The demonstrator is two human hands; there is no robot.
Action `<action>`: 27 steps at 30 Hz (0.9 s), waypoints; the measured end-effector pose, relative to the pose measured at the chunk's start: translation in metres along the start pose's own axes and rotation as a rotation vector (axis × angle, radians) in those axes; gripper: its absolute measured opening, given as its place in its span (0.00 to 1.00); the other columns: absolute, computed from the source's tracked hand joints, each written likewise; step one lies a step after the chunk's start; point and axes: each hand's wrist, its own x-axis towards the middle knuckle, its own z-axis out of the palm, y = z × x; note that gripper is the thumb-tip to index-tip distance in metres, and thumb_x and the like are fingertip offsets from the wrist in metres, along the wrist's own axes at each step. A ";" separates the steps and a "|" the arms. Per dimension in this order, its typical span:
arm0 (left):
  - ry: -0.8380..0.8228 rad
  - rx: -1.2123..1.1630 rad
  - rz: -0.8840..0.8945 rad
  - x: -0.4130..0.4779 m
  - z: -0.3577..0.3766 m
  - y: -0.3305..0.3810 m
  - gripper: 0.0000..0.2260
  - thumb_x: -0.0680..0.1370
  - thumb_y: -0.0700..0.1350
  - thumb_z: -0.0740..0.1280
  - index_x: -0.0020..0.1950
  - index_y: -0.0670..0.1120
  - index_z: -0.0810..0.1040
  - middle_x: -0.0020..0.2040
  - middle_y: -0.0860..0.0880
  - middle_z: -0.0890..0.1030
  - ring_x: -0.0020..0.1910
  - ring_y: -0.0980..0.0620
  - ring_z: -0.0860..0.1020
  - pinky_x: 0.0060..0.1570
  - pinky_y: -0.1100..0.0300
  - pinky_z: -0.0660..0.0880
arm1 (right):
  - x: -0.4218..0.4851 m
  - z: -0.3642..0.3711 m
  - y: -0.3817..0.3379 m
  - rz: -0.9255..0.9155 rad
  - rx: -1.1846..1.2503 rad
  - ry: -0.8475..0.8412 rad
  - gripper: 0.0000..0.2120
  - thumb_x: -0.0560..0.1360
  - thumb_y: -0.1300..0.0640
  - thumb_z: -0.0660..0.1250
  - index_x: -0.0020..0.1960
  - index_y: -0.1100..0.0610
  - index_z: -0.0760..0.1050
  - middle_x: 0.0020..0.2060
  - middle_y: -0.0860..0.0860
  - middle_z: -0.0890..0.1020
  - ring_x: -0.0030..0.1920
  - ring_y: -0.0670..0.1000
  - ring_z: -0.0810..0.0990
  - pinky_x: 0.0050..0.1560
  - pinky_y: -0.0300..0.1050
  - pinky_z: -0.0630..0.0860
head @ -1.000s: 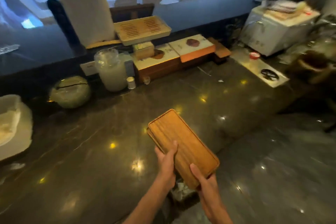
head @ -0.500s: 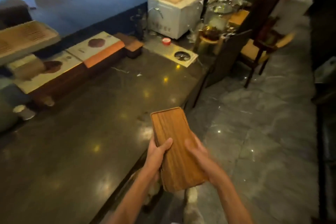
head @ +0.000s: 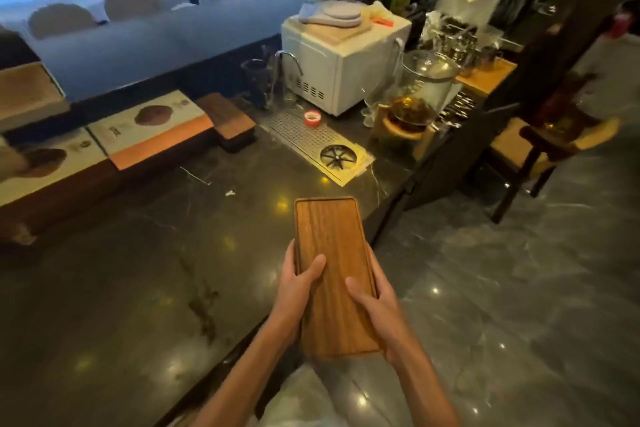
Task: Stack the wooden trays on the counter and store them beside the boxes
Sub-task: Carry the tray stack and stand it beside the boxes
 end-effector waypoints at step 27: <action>0.486 -0.230 -0.047 0.314 -0.075 0.107 0.32 0.74 0.63 0.64 0.75 0.59 0.57 0.64 0.54 0.74 0.58 0.55 0.79 0.55 0.54 0.79 | 0.425 0.116 -0.137 0.044 -0.369 -0.465 0.25 0.75 0.42 0.66 0.70 0.44 0.67 0.57 0.44 0.80 0.52 0.44 0.82 0.48 0.40 0.79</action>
